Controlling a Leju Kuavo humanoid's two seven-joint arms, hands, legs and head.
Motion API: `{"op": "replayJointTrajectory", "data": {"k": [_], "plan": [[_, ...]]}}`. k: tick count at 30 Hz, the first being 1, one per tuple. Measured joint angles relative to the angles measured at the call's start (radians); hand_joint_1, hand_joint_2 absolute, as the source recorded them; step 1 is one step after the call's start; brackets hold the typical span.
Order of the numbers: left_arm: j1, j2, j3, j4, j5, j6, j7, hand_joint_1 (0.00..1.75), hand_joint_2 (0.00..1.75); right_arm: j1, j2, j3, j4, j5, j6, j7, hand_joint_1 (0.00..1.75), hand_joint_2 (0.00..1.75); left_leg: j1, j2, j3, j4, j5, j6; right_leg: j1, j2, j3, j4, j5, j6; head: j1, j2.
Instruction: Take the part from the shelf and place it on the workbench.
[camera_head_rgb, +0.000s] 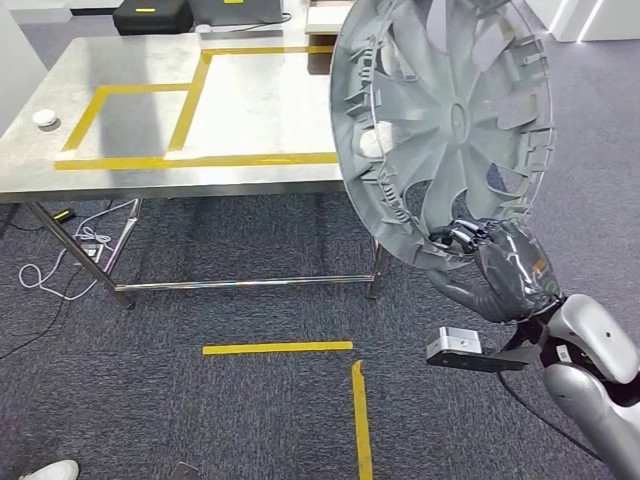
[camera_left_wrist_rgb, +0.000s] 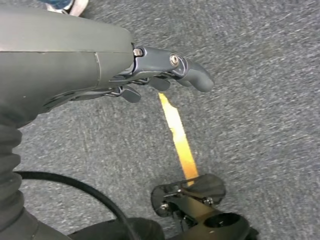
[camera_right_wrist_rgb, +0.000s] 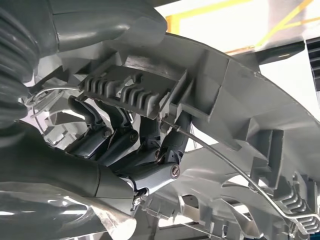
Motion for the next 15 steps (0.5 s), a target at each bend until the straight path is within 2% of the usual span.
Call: {"op": "replayJointTrajectory", "data": {"k": [1,4,5,6,7,9,10,11,12,13,14,15], "plan": [[-0.001,0.001,0.000,0.000,0.000,0.000,0.000,0.00,1.75,0.000,0.000,0.000,0.000,0.000,0.000,0.000,1.75,1.75,-0.003,-0.001,0.015,-0.037,0.003,0.006,0.000,0.001,0.004,-0.003,-0.005,0.005,0.000,0.000],[-0.001,0.000,0.000,0.000,0.000,0.000,0.000,0.00,1.75,0.002,0.000,-0.002,0.000,0.000,0.000,-0.001,1.75,1.75,-0.004,-0.001,0.043,-0.075,-0.021,0.015,-0.002,0.000,0.011,0.004,-0.001,0.029,-0.001,0.000],[0.000,0.000,-0.001,0.000,0.000,0.000,0.000,0.00,1.75,0.002,0.000,-0.003,0.000,0.000,0.000,-0.001,1.75,1.75,-0.001,-0.002,0.055,-0.083,-0.024,0.020,-0.003,-0.002,0.004,0.024,0.000,0.035,0.001,0.000],[0.000,-0.001,-0.001,0.000,0.000,0.000,0.000,0.00,1.75,0.002,0.000,-0.004,0.000,0.000,0.001,0.000,1.75,1.75,0.002,-0.003,0.068,-0.088,-0.029,0.024,-0.003,-0.003,-0.015,0.061,-0.004,0.038,0.003,0.000],[0.000,-0.001,-0.001,0.000,0.000,0.000,0.000,0.00,1.75,0.002,0.000,-0.004,0.000,0.000,0.001,0.000,1.75,1.75,0.004,-0.003,0.079,-0.092,-0.034,0.026,-0.004,-0.004,-0.048,0.113,-0.014,0.040,0.005,0.000],[0.000,-0.002,-0.001,0.000,0.000,0.000,0.000,0.00,1.75,0.004,0.000,-0.005,0.000,0.000,0.001,0.000,1.75,1.75,0.006,-0.004,0.096,-0.093,-0.051,0.028,-0.005,-0.005,-0.135,0.229,-0.052,0.048,0.008,0.000],[0.001,-0.003,-0.001,0.000,0.000,0.000,-0.001,0.00,1.75,0.006,0.000,-0.005,0.000,0.000,0.001,-0.001,1.75,1.75,0.006,-0.004,0.107,-0.093,-0.061,0.026,-0.007,-0.005,-0.172,0.262,-0.072,0.054,0.007,0.000],[0.004,-0.003,-0.001,0.000,0.000,0.000,-0.001,0.00,1.75,0.008,0.000,-0.005,0.000,0.001,0.001,-0.001,1.75,1.75,0.008,-0.004,0.122,-0.093,-0.074,0.024,-0.008,-0.006,-0.196,0.268,-0.083,0.059,0.007,0.000],[0.006,-0.004,-0.001,0.000,0.000,0.000,-0.002,0.00,1.75,0.011,0.000,-0.005,0.000,0.003,0.001,-0.001,1.75,1.75,0.010,-0.004,0.140,-0.093,-0.088,0.021,-0.010,-0.007,-0.206,0.243,-0.073,0.062,0.007,0.000],[0.007,-0.004,-0.001,0.000,0.000,0.000,-0.003,0.00,1.75,0.014,0.000,-0.004,0.000,0.005,0.001,0.000,1.75,1.75,0.013,-0.004,0.160,-0.093,-0.103,0.016,-0.012,-0.010,-0.202,0.194,-0.039,0.063,0.008,0.000],[0.009,-0.004,-0.001,0.000,0.000,0.000,-0.003,0.00,1.75,0.020,0.000,-0.004,0.000,0.007,0.001,0.001,1.75,1.75,0.014,-0.005,0.178,-0.093,-0.119,0.011,-0.015,-0.016,-0.193,0.130,0.024,0.064,0.009,0.000],[0.010,-0.003,-0.001,0.000,0.000,0.000,-0.004,0.00,1.75,0.025,0.000,-0.003,0.000,0.009,0.000,0.002,1.75,1.75,0.014,-0.005,0.194,-0.092,-0.135,0.005,-0.016,-0.023,-0.186,0.077,0.074,0.061,0.009,0.000]]}}
